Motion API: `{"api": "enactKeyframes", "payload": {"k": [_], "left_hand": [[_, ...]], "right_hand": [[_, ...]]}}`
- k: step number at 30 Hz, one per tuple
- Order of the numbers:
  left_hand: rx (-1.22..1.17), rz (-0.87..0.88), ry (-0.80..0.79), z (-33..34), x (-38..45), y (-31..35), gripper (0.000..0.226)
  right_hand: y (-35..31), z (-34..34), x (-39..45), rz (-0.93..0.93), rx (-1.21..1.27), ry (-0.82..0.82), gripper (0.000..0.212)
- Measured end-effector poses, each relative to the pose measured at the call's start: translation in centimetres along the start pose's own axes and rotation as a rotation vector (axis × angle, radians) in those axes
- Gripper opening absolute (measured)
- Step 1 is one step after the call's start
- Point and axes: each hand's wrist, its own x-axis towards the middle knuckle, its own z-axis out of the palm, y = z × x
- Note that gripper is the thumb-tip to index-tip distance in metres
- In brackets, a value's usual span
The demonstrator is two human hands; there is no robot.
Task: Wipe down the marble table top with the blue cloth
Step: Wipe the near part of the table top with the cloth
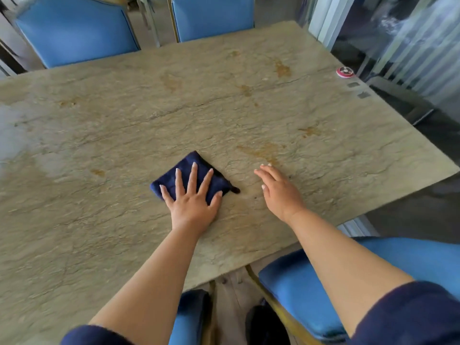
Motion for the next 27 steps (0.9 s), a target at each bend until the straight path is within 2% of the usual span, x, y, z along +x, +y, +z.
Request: {"api": "enactKeyframes", "payload": {"k": [4, 6, 8, 10, 11, 12, 14, 16, 18, 21, 24, 26, 27], "left_hand": [[0.039, 0.279, 0.017, 1.6, -4.3, 3.9, 0.062], [-0.005, 0.321, -0.022, 1.5, -5.0, 4.2, 0.061], [-0.192, 0.272, 0.009, 0.6, -4.6, 3.6, 0.058], [-0.356, 0.123, 0.193, -0.4, -3.8, 2.3, 0.055], [-0.378, 0.009, 0.282, -0.7, -3.4, 1.3, 0.055], [-0.385, -0.104, 0.323, -0.8, -3.1, 0.2, 0.056], [-0.428, -0.251, 0.3, -0.4, -2.9, -1.5, 0.059], [-0.425, -0.249, 0.264, 0.4, -2.8, -2.4, 0.063], [-0.348, -0.226, 0.272, 0.9, -2.5, -2.6, 0.063], [-0.29, -0.224, 0.272, 1.1, -2.3, -2.5, 0.063], [-0.315, -0.197, 0.265, 1.1, -2.2, -2.7, 0.066], [-0.352, -0.183, 0.283, 1.2, -2.0, -3.0, 0.066], [-0.382, -0.176, 0.293, 1.1, -1.9, -3.1, 0.067]], "right_hand": [[2.5, -0.4, 0.3, -0.146, 0.015, -0.027, 0.05], [2.6, -0.1, 0.4, -0.139, 0.04, 0.014, 0.048], [1.4, 0.4, 0.5, -0.047, 0.046, 0.072, 0.044], [-1.5, 1.2, 0.2, 0.07, 0.062, 0.138, 0.044], [-3.3, 1.7, -0.2, 0.063, 0.057, 0.156, 0.047], [-5.1, 2.4, -0.8, -0.002, 0.035, 0.132, 0.05], [-7.6, 3.9, -2.1, -0.203, -0.096, -0.008, 0.061], [-7.7, 4.4, -2.1, -0.309, -0.205, -0.099, 0.067], [-5.9, 4.0, -0.3, -0.335, -0.213, -0.059, 0.063], [-2.6, 2.8, 3.7, -0.163, -0.212, 0.086, 0.055], [-1.4, 1.9, 6.7, 0.104, -0.171, 0.079, 0.05], [-3.2, 2.7, 6.2, 0.114, -0.153, 0.099, 0.05], [-4.6, 3.4, 5.0, 0.027, -0.168, 0.119, 0.051]]}}
